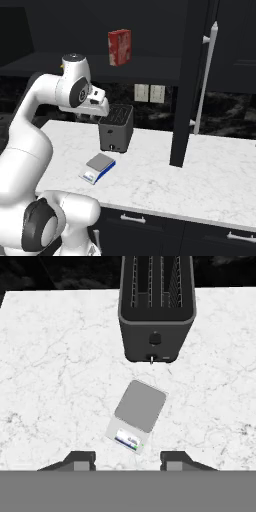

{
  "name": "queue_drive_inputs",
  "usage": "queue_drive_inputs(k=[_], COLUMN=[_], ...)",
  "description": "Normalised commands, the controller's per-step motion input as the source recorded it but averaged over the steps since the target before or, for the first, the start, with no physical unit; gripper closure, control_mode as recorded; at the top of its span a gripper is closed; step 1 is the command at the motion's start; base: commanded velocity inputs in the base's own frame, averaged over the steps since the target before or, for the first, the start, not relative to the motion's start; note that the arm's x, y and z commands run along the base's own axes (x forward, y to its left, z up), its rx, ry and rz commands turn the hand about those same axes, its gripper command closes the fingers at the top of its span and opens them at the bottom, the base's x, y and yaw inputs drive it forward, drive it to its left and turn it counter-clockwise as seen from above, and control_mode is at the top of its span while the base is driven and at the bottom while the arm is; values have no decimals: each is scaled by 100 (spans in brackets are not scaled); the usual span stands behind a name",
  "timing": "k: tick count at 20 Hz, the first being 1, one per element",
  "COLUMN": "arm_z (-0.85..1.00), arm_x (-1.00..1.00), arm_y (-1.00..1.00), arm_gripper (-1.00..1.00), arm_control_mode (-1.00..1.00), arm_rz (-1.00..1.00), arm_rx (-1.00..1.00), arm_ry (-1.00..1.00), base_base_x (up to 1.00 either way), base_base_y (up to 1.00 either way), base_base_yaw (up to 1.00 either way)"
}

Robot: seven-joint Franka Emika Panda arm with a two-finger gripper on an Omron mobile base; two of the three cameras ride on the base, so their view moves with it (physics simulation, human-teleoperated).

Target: Pick the bar and place it on the digital scale for weighing, and close the cabinet.

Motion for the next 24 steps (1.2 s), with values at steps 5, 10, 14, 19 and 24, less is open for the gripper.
queue_drive_inputs(k=[5,10,14,19,24], arm_z=[0,16,64,66,55], arm_x=[-28,-40,-44,-26,-7], arm_y=[0,16,28,31,27], arm_gripper=[-100,-100,-100,-100,-100], arm_control_mode=[-100,-100,-100,-100,-100], arm_rz=[0,0,0,0,0], arm_rx=[0,4,0,0,0], arm_ry=[-9,-25,-21,-24,-21], base_base_x=[0,0,0,0,0], base_base_y=[0,0,0,0,0], base_base_yaw=[0,0,0,0,0])
